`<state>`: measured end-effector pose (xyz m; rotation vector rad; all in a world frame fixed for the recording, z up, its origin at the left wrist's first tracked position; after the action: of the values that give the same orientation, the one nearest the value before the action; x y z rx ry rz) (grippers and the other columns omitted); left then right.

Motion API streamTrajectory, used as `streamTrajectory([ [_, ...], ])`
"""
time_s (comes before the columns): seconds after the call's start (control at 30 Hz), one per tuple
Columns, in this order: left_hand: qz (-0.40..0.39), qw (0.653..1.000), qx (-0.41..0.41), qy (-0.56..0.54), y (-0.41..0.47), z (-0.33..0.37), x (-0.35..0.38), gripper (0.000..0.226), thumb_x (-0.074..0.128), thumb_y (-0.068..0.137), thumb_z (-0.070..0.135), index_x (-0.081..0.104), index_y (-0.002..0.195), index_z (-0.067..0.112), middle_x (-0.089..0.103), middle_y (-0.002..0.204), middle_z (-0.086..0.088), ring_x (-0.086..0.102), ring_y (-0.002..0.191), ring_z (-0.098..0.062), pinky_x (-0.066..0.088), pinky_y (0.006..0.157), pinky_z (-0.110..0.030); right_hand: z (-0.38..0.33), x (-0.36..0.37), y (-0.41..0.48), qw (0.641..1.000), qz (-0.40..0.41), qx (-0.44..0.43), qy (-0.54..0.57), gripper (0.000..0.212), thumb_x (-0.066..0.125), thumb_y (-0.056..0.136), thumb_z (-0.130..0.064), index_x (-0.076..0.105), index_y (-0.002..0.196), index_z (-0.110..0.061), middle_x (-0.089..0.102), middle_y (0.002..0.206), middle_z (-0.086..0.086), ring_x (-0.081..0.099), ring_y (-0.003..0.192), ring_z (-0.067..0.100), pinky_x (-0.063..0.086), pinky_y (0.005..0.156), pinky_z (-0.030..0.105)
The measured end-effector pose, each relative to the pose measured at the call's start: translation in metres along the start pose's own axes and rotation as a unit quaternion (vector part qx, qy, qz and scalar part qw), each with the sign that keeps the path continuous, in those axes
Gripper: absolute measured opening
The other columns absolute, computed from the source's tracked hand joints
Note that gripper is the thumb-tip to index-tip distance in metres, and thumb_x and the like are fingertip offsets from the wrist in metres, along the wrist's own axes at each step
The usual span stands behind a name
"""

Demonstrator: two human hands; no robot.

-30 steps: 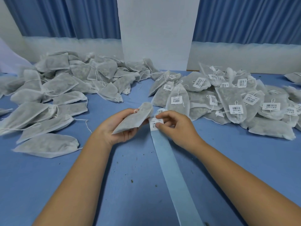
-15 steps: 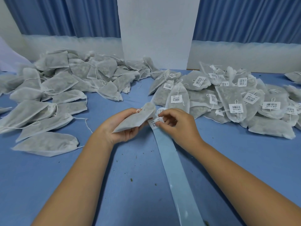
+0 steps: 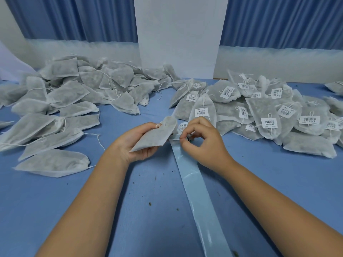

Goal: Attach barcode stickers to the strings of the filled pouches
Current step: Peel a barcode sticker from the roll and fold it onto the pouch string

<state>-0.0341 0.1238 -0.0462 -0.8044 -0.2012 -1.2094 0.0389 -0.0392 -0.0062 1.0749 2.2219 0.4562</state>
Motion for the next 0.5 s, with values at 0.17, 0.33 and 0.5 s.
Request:
streamTrajectory([
  [0.17,0.011,1.000,0.015,0.018,0.001,0.002,-0.003,0.032,0.072,0.070,0.020,0.070,0.099,0.009,0.072,0.090,-0.005,0.071,0.066,-0.014,0.056,0.050,-0.022,-0.001,-0.010,0.005,0.989,0.053,0.044,0.128,0.011,0.057,0.073,-0.006,0.060,0.069,-0.016,0.055,0.085,-0.001,0.055,0.080,0.006,0.046,0.076,0.022],
  [0.33,0.005,0.990,0.042,0.132,-0.005,0.007,0.002,0.015,0.075,0.073,0.026,0.082,0.079,0.014,0.077,0.092,-0.005,0.075,0.079,-0.016,0.058,0.062,-0.026,0.019,-0.023,0.008,0.962,0.148,0.160,0.166,0.012,0.069,0.086,-0.011,0.067,0.085,-0.023,0.061,0.089,-0.006,0.056,0.082,0.005,0.051,0.093,0.043],
  [0.5,0.082,0.927,0.110,0.350,-0.014,0.016,0.006,0.007,0.077,0.080,0.034,0.081,0.083,0.028,0.078,0.095,-0.001,0.075,0.082,-0.013,0.056,0.062,-0.021,0.024,-0.007,0.006,0.967,0.054,0.208,0.137,0.025,0.071,0.087,-0.029,0.065,0.109,-0.040,0.064,0.076,-0.012,0.059,0.073,0.001,0.051,0.074,0.028],
])
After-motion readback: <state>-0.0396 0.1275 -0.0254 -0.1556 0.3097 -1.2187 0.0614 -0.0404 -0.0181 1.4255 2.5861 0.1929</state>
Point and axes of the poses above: each hand's wrist, its own y-axis towards the middle knuckle, its own x-axis out of the palm, z = x × y, the point moved 5 cm from there along y, towards the middle knuckle
